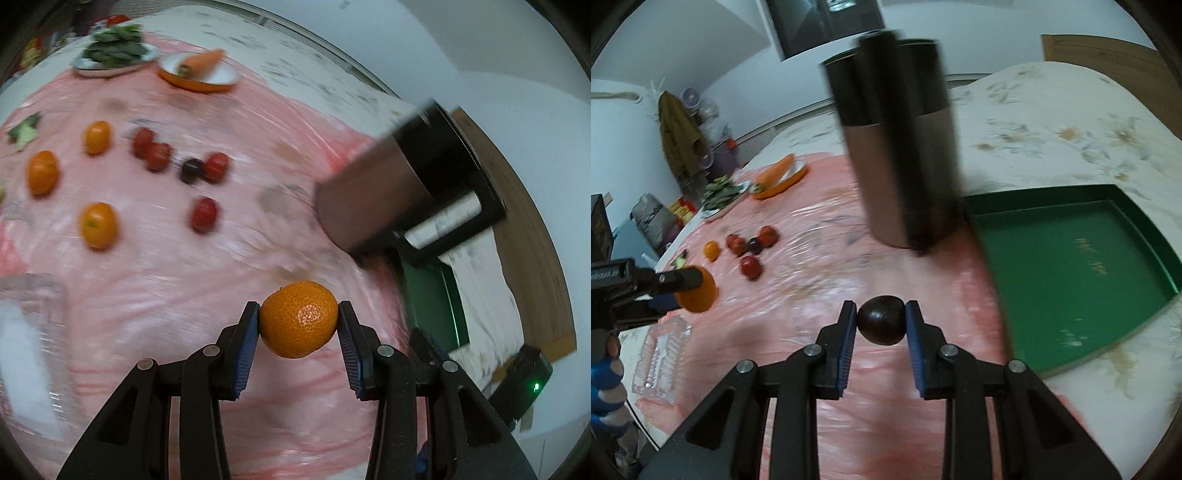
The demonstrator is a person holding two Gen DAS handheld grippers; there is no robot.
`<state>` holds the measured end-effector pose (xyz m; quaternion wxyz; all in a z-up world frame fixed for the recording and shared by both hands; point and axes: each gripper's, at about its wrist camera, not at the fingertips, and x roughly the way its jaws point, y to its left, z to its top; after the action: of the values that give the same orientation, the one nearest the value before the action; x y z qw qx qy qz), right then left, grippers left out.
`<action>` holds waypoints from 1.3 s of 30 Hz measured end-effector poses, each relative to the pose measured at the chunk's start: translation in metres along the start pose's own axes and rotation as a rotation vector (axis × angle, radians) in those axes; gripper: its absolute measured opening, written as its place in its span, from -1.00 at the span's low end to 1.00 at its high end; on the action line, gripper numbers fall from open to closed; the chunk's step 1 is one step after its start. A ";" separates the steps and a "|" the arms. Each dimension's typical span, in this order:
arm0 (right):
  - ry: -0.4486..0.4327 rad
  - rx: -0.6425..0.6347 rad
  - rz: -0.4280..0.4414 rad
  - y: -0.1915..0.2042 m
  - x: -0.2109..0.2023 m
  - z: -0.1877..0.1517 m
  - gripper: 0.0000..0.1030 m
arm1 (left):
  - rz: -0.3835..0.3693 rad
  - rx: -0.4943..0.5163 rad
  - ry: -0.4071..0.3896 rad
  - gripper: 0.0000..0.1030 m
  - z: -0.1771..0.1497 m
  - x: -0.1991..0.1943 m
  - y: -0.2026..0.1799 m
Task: Organize fruits
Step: 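Carry the plum and orange over the green tray with both grippers, then open both grippers to drop the plum and orange into the green tray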
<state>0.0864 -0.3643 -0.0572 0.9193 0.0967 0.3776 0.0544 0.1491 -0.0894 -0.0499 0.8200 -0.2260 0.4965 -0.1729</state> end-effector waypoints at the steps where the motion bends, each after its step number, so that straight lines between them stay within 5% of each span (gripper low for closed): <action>1: -0.005 0.006 -0.011 -0.008 -0.002 0.001 -0.29 | -0.010 0.018 0.013 -0.29 -0.003 0.006 -0.011; 12: -0.061 0.087 -0.119 -0.098 -0.018 0.010 -0.29 | -0.084 0.201 0.119 -0.29 -0.025 0.070 -0.117; 24: -0.072 0.176 -0.232 -0.181 -0.015 0.014 -0.29 | -0.069 0.465 0.185 -0.29 -0.049 0.151 -0.222; 39: 0.002 0.159 -0.330 -0.208 0.003 0.012 -0.29 | 0.027 0.621 0.230 -0.28 -0.077 0.198 -0.245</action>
<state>0.1029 -0.5683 -0.0963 0.9049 0.1060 0.3922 -0.1271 0.1544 -0.4109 -0.0935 0.7906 0.0624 0.5125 -0.3294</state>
